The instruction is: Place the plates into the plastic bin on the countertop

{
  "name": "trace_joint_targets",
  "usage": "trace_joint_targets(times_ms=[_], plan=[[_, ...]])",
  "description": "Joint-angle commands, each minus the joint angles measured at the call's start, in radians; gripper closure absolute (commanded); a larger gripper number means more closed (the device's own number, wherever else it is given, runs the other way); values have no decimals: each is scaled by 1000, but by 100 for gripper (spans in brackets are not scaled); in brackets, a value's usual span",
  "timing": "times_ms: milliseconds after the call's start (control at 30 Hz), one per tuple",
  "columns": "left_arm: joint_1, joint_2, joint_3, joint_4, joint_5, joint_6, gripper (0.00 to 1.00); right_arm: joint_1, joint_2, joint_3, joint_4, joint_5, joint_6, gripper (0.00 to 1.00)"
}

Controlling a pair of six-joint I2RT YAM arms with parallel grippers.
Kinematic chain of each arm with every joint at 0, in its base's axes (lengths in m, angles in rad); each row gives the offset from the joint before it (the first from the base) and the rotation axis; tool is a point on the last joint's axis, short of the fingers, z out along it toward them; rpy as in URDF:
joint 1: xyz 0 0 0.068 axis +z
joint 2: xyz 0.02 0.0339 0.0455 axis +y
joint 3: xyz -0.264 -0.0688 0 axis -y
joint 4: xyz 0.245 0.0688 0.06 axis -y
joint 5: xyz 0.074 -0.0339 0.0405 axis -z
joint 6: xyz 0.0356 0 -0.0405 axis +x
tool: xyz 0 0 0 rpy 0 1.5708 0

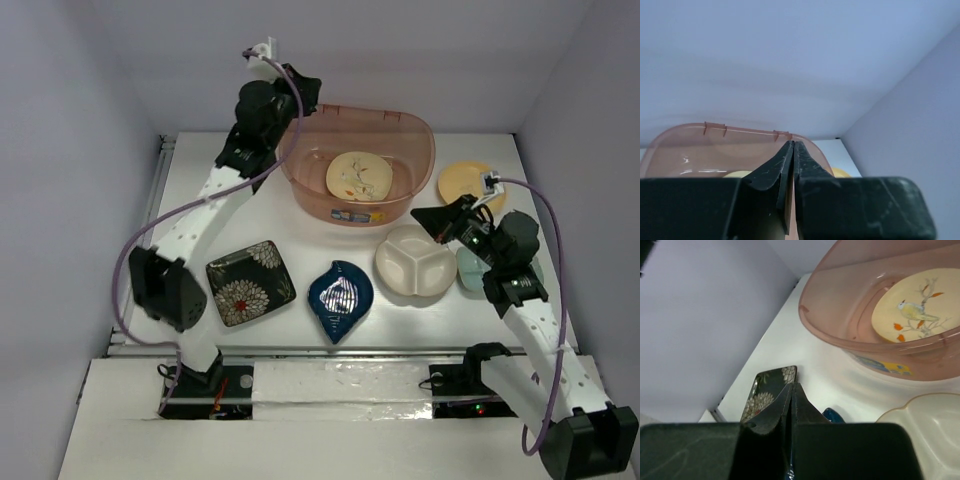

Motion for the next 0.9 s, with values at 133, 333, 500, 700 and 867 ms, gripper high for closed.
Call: trace_joint_targets(times_ms=[133, 333, 500, 700, 867], plan=[[-2, -388, -341, 81, -23, 70, 100, 180, 75, 73, 49, 40, -70, 100], [-2, -678, -513, 7, -71, 39, 100, 408, 215, 180, -23, 146, -144, 100], [-11, -868, -683, -112, -117, 77, 100, 507, 348, 234, -46, 213, -164, 83], [-11, -1102, -897, -255, -180, 113, 97, 626, 497, 306, -54, 294, -153, 37], [-11, -1254, -1023, -362, -191, 114, 93, 669, 679, 344, -14, 317, -110, 37]])
